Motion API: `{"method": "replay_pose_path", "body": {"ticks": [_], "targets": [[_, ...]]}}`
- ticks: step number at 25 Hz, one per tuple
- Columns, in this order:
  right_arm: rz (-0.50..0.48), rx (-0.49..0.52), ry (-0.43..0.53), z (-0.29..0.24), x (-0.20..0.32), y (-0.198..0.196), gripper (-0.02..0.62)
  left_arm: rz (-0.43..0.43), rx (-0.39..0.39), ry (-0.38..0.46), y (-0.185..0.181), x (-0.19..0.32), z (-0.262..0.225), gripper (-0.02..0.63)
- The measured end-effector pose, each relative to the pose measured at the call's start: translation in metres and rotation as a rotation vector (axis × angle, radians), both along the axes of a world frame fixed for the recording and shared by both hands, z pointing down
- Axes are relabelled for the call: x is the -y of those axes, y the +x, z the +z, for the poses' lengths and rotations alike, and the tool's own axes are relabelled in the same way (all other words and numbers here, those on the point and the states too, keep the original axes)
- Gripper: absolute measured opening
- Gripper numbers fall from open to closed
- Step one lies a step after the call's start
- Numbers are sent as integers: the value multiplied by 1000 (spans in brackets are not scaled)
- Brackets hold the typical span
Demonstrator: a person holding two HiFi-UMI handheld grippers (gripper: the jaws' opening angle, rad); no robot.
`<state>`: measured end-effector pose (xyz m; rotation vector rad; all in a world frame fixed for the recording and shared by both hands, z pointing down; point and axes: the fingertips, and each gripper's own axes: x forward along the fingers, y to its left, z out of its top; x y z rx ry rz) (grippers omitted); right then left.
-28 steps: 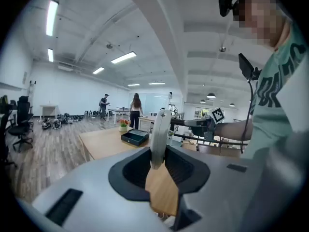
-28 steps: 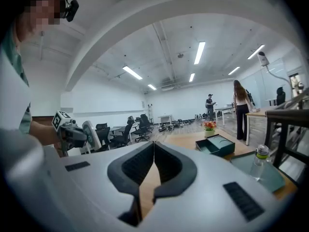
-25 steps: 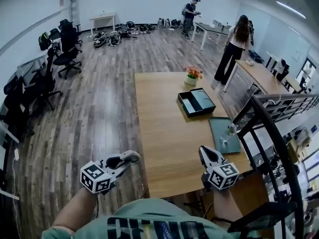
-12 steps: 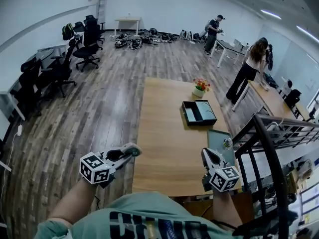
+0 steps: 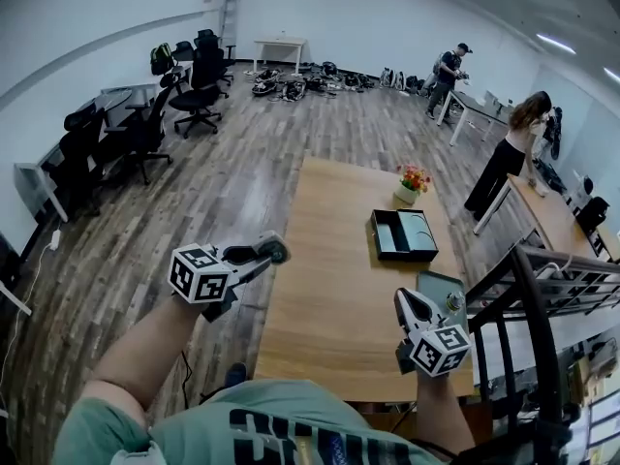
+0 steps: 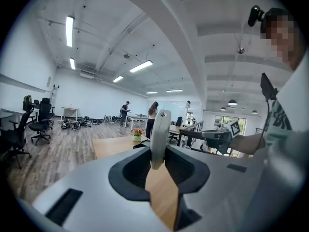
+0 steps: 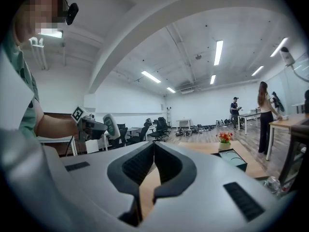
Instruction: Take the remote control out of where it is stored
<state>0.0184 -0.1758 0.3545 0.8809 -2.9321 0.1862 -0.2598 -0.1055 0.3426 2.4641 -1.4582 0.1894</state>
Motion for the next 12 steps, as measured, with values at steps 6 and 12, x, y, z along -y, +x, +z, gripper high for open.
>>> {"method": "replay_pose_path", "body": {"ticks": [6,12], "targets": [[31,-9,7,1,72,-54,6,46,-60,-59,-61,133,1,95],[193,-11,39,10,200,-108,6,108,-128,-90,-134,323,53,95]]}}
